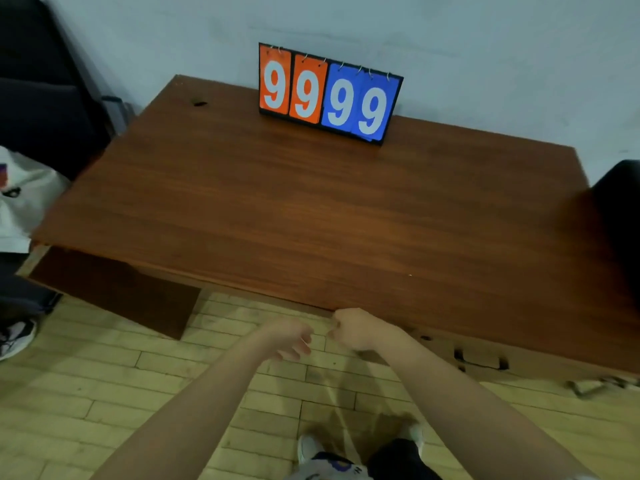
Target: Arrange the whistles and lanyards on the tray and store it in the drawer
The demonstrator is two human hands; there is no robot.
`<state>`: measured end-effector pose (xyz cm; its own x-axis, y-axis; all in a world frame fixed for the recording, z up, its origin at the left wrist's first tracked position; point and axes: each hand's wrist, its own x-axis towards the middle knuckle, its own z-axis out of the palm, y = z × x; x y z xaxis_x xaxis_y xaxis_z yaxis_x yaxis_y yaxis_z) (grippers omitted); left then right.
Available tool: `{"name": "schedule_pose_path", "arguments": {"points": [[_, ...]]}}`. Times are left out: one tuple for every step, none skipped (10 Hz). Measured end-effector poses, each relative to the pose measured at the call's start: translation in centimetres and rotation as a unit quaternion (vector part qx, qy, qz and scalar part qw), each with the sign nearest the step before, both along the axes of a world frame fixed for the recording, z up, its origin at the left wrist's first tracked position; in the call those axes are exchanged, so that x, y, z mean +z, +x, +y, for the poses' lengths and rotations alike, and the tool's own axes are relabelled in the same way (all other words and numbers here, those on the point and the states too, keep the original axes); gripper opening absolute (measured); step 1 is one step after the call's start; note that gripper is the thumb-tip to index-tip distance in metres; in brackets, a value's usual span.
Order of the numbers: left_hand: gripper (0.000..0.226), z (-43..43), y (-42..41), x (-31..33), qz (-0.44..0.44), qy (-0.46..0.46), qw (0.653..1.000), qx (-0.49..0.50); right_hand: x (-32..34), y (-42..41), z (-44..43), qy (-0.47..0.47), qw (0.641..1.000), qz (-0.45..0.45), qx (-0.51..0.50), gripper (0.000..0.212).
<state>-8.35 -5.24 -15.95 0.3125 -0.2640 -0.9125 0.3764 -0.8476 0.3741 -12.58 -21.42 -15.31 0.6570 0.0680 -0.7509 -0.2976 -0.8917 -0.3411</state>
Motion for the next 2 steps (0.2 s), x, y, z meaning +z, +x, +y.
{"name": "schedule_pose_path", "arguments": {"points": [[0.041, -3.7, 0.7, 2.7, -0.050, 0.024, 0.996, -0.067, 3.4, -0.1, -2.0, 0.007, 1.000, -0.008, 0.004, 0.032], [0.041, -6.8, 2.2, 6.0, -0.150, 0.006, 0.984, -0.102, 6.5, -0.3, -5.1, 0.024, 0.997, -0.063, -0.031, 0.024]]}}
